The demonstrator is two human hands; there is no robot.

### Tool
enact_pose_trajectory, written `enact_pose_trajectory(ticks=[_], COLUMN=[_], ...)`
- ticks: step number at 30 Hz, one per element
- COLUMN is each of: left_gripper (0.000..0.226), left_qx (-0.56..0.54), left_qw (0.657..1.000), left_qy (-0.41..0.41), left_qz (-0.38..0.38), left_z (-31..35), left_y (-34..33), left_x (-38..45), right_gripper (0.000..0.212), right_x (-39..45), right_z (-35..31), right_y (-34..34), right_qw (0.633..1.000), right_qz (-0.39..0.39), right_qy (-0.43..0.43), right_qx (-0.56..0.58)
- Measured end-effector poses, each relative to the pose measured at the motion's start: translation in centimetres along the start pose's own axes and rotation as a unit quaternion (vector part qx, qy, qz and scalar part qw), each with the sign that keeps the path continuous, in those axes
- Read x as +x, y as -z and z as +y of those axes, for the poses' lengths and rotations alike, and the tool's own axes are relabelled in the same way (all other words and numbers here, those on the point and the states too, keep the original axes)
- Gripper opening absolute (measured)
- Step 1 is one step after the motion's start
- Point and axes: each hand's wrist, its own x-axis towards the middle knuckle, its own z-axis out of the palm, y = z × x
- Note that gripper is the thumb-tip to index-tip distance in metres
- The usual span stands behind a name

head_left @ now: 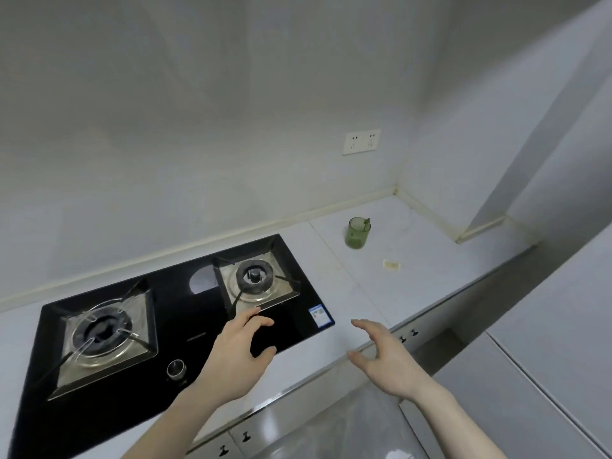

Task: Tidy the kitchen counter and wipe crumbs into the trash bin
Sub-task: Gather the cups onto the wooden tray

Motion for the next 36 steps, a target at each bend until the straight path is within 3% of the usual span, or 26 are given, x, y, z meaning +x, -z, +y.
enact_pose_trajectory(ticks=[7, 15, 29, 36], left_gripper=[0.049, 0.049, 0.048, 0.050], left_qx=[0.030, 0.031, -0.003, 0.026], left_qw=[0.999, 0.998, 0.969, 0.948], left_qy=[-0.016, 0.023, 0.193, 0.275], left_qz=[0.004, 0.055, 0.155, 0.161], left_z=[1.5, 2.8, 6.9, 8.3], left_y=[0.4, 0.1, -6.8, -9.4], left_x=[8.0, 12.9, 14.2, 12.5], right_gripper=[0.064, 0.068, 0.084, 0.061], right_x=[9.4, 21.3, 40.1, 44.6], right_z=[1.0, 3.9, 9.4, 11.2], right_y=[5.6, 9.2, 15.3, 15.3], right_qw=[1.000, 0.997, 0.978, 0.958], right_qz=[-0.006, -0.050, -0.121, -0.162], right_qy=[-0.005, -0.003, -0.017, -0.002], right_qx=[-0.018, -0.054, -0.169, -0.236])
